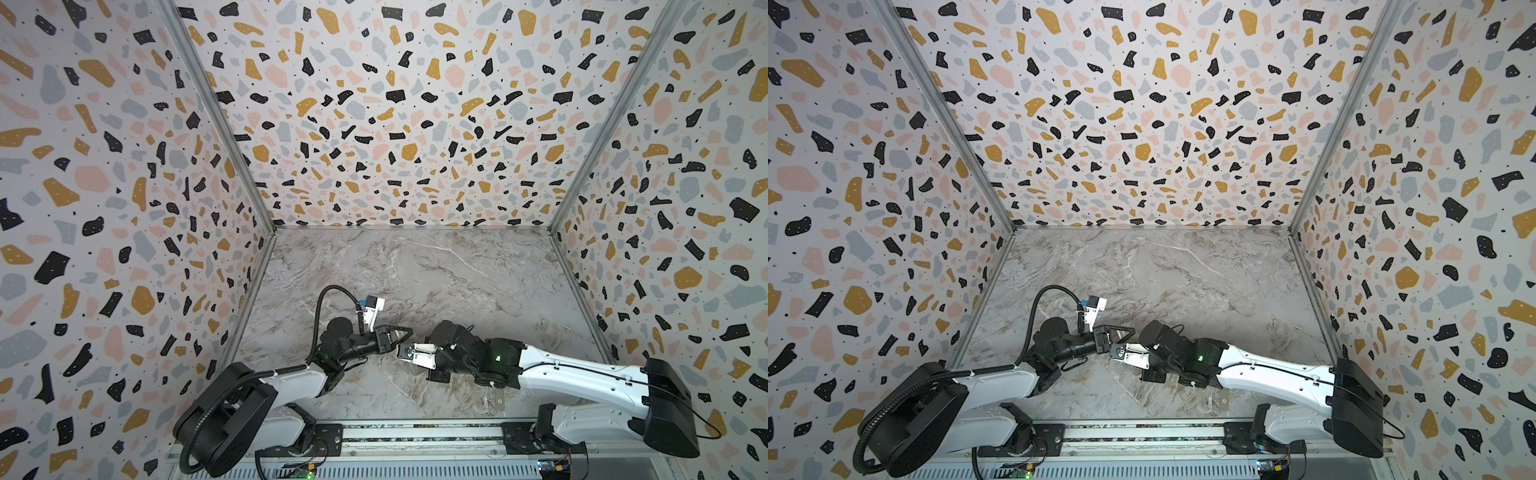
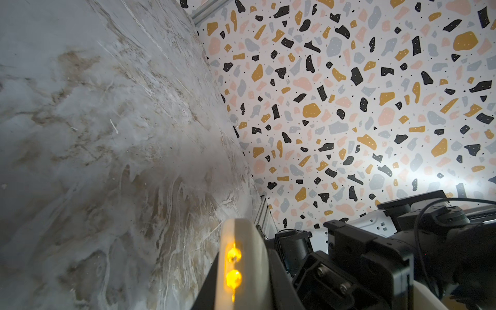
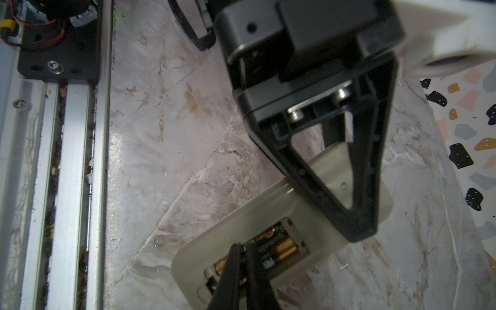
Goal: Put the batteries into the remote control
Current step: 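Press the second battery down into the compartment with the right gripper fingers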
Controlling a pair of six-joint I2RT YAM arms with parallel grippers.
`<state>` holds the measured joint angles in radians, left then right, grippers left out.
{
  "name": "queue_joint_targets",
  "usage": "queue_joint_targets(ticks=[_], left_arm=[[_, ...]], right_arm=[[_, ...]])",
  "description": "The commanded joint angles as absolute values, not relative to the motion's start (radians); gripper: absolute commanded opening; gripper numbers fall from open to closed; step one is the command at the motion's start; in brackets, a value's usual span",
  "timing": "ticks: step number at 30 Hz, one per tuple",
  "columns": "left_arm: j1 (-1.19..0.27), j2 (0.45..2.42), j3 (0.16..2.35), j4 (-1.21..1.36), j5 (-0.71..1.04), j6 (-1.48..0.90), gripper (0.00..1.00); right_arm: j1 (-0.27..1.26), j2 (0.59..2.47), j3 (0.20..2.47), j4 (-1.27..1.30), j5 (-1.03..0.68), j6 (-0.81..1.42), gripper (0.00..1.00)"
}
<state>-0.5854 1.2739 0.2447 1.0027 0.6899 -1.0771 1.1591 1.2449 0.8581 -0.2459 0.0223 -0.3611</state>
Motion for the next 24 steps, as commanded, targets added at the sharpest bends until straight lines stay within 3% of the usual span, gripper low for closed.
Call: queue_joint_targets(ticks=[1, 15, 18, 24], left_arm=[[-0.6, 1.251, 0.275, 1.092, 0.746, -1.08, 0.0], [-0.601, 1.239, 0.283, 1.042, 0.734, -1.052, 0.0], [-0.6, 1.231, 0.299, 0.95, 0.706, -0.996, 0.0], [-0.588, 1.244, 0.309, 0.863, 0.635, -0.937, 0.0]], right_arm=[[1.149, 1.26, 0.851, -0.222, 0.058, -0.347, 0.08], [1.144, 1.284, 0.863, -0.225, 0.097, -0.333, 0.06], [1.15, 1.266, 0.874, -0.226, 0.122, -0.314, 0.12], [1.195, 1.208, 0.893, -0.267, 0.207, -0.188, 0.37]])
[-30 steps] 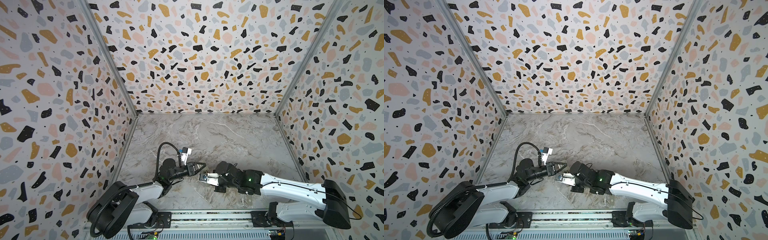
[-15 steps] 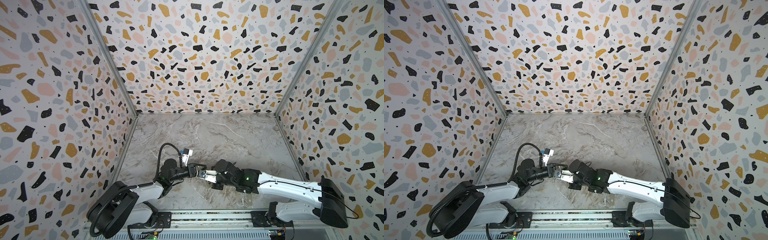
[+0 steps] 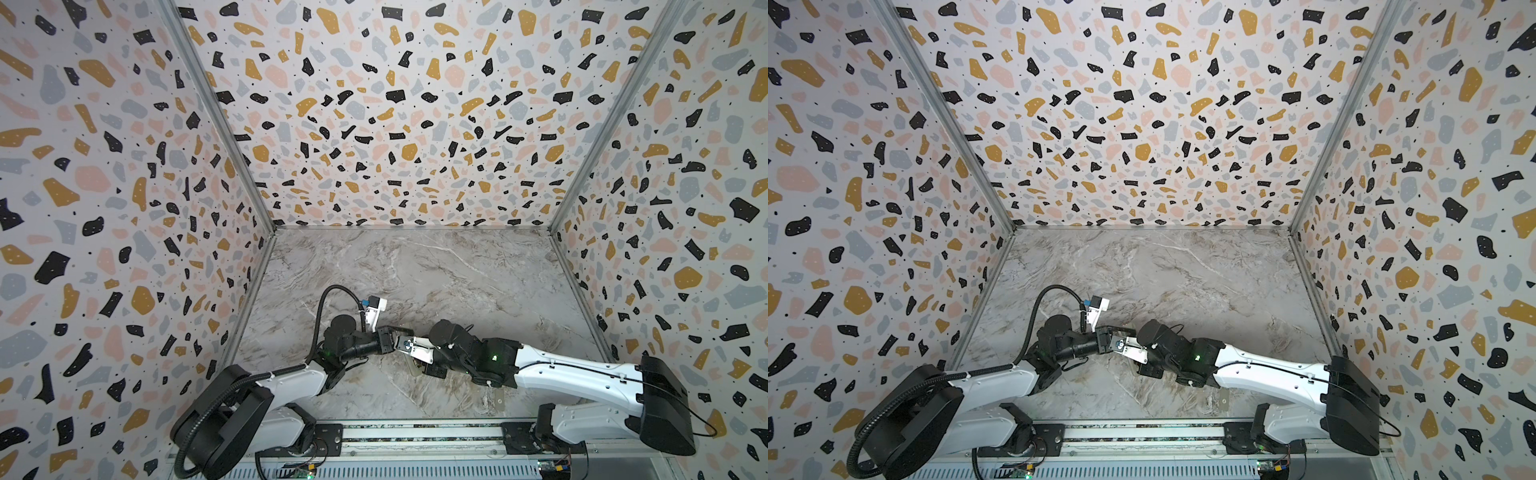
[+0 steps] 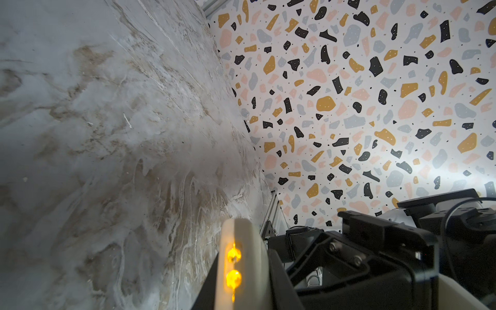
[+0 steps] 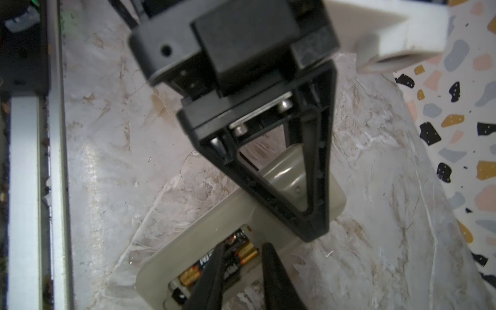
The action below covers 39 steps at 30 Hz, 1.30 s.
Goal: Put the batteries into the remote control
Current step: 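Press the second battery down into the compartment with the right gripper fingers, then lift the right gripper off the remote and move it toward the battery cover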
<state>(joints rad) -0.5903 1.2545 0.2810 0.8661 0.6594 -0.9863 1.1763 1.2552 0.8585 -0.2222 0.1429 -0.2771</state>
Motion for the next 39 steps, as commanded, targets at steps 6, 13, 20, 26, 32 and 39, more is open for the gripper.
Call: queue_joint_targets(ticks=[6, 13, 20, 26, 32, 39], left_arm=[[-0.537, 1.264, 0.299, 0.836, 0.598, -0.905, 0.0], [-0.525, 1.248, 0.307, 0.791, 0.554, -0.837, 0.0], [-0.525, 1.22, 0.313, 0.738, 0.542, -0.78, 0.0], [-0.525, 1.181, 0.312, 0.706, 0.525, -0.749, 0.0], [-0.529, 1.131, 0.309, 0.69, 0.522, -0.734, 0.0], [-0.54, 1.134, 0.301, 0.716, 0.525, -0.74, 0.0]], right_arm=[[1.24, 1.15, 0.926, -0.412, 0.269, 0.03, 0.49], [1.241, 1.11, 0.926, -0.6, 0.302, 0.399, 0.66], [1.218, 1.097, 0.902, -0.839, 0.216, 0.749, 0.66], [1.22, 0.974, 0.797, -0.886, 0.154, 0.943, 0.66], [1.218, 0.83, 0.639, -0.898, 0.128, 1.122, 0.62], [1.202, 0.79, 0.562, -0.964, 0.142, 1.185, 0.62]])
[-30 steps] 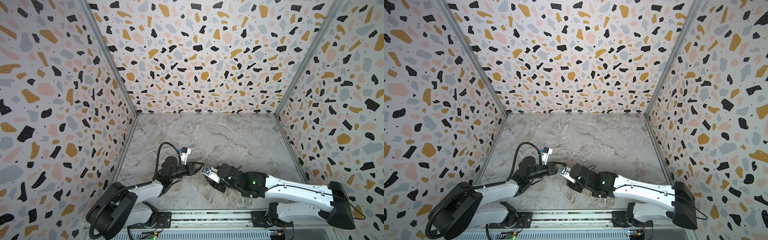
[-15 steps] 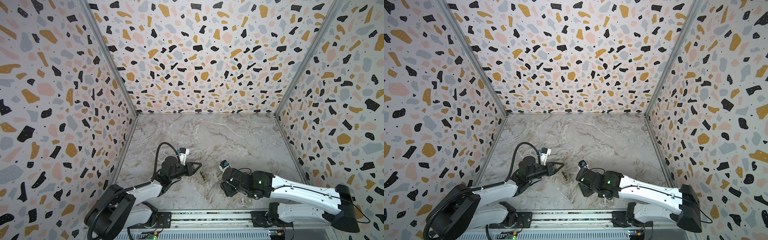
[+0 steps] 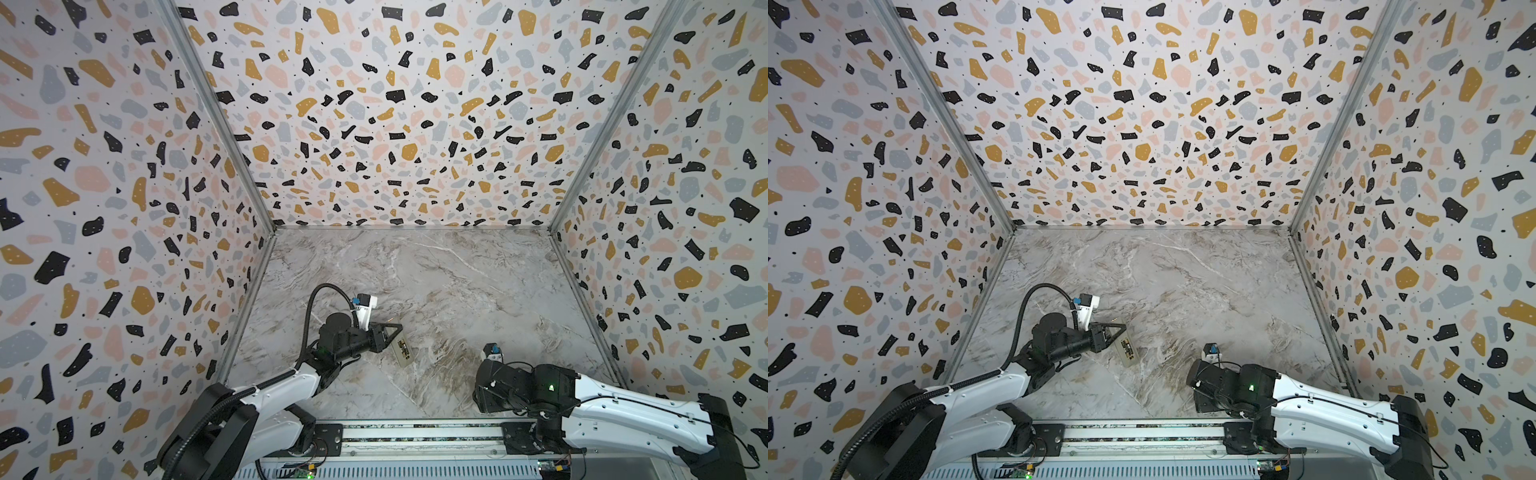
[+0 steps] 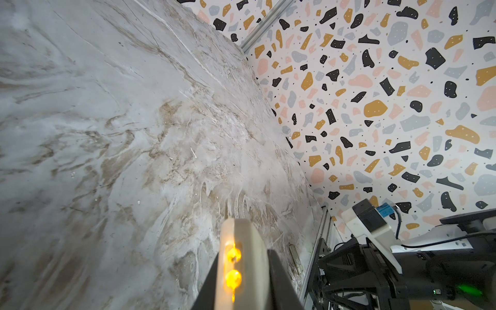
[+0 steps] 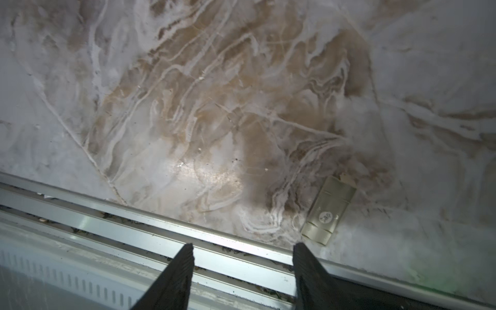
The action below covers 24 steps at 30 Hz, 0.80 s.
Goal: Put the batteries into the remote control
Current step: 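Lift the right gripper off the remote and move it toward the battery cover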
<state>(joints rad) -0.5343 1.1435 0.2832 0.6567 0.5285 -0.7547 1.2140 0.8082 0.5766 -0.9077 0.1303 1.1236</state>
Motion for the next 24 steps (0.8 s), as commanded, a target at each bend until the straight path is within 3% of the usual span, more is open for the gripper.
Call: queue_joint_targets(ticks=[1, 12, 24], left_arm=[[-0.541, 1.134, 0.301, 0.719, 0.525, -0.739, 0.0], [-0.542, 1.143, 0.287, 0.744, 0.527, -0.738, 0.0], [-0.543, 1.152, 0.294, 0.745, 0.523, -0.732, 0.0]], right_arm=[[1.191, 0.785, 0.55, -0.954, 0.135, 1.177, 0.62], [0.97, 0.824, 0.462, -0.812, 0.042, 1.022, 0.61], [0.868, 0.887, 0.454, -0.764, -0.004, 0.929, 0.61]])
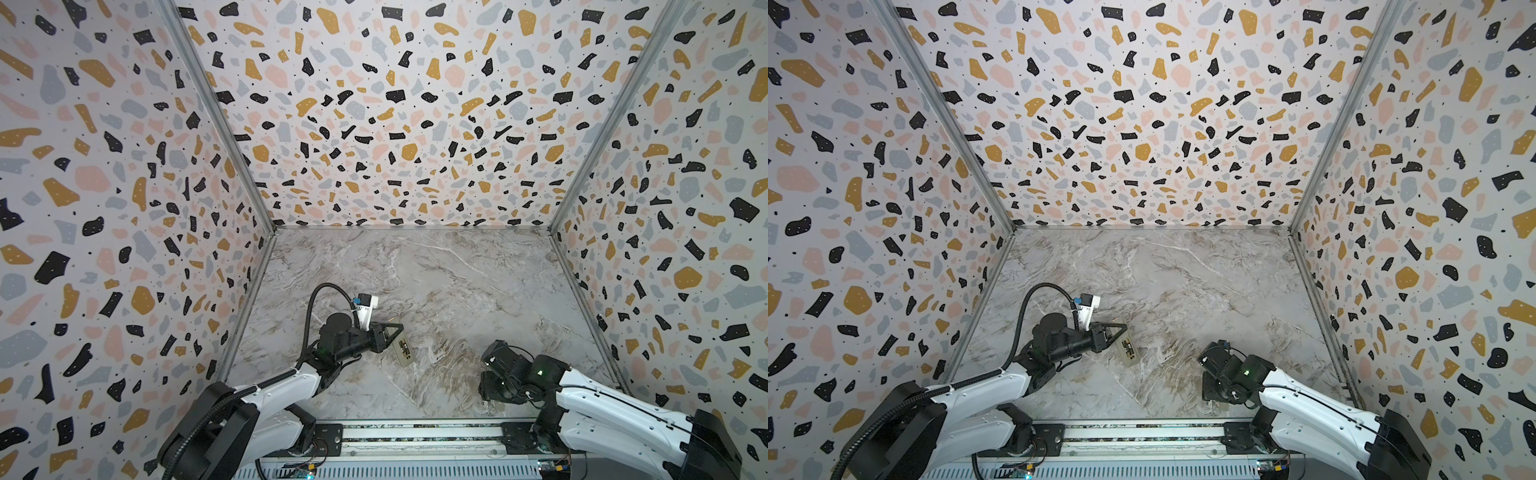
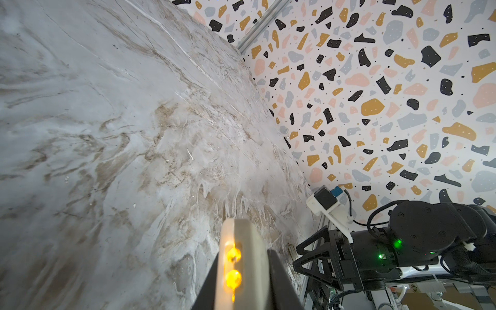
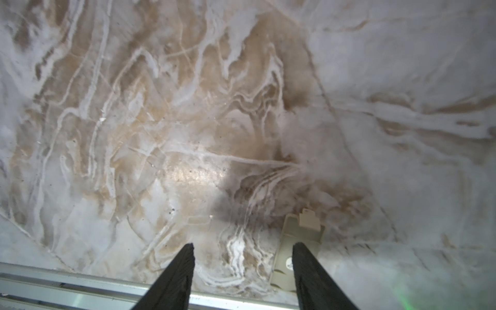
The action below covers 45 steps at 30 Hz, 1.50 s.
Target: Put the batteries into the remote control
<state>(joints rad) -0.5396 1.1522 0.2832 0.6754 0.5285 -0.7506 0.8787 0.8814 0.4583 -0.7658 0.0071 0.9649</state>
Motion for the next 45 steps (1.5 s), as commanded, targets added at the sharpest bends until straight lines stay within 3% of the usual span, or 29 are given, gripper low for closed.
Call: queue_joint_targets(ticks=[1, 27, 35, 40, 45], left_arm=[[-0.543, 1.154, 0.295, 0.744, 0.523, -0.732, 0.0], [-0.542, 1.188, 0.311, 0.727, 0.507, -0.715, 0.0], [-0.542, 1.192, 0.311, 0.724, 0.501, -0.709, 0.0], [-0.541, 1.207, 0.32, 0.73, 0.505, -0.709, 0.0], [-0.542, 1.216, 0.324, 0.741, 0.505, -0.71, 0.0]], right_arm=[[0.866, 0.889, 0.453, -0.759, -0.007, 0.926, 0.61], [0.768, 1.037, 0.431, -0.556, -0.073, 0.791, 0.58], [0.846, 0.972, 0.545, -0.695, 0.029, 0.872, 0.57], [0.913, 0.888, 0.557, -0.81, 0.057, 1.003, 0.65], [0.92, 0.832, 0.534, -0.887, 0.044, 1.07, 0.66]])
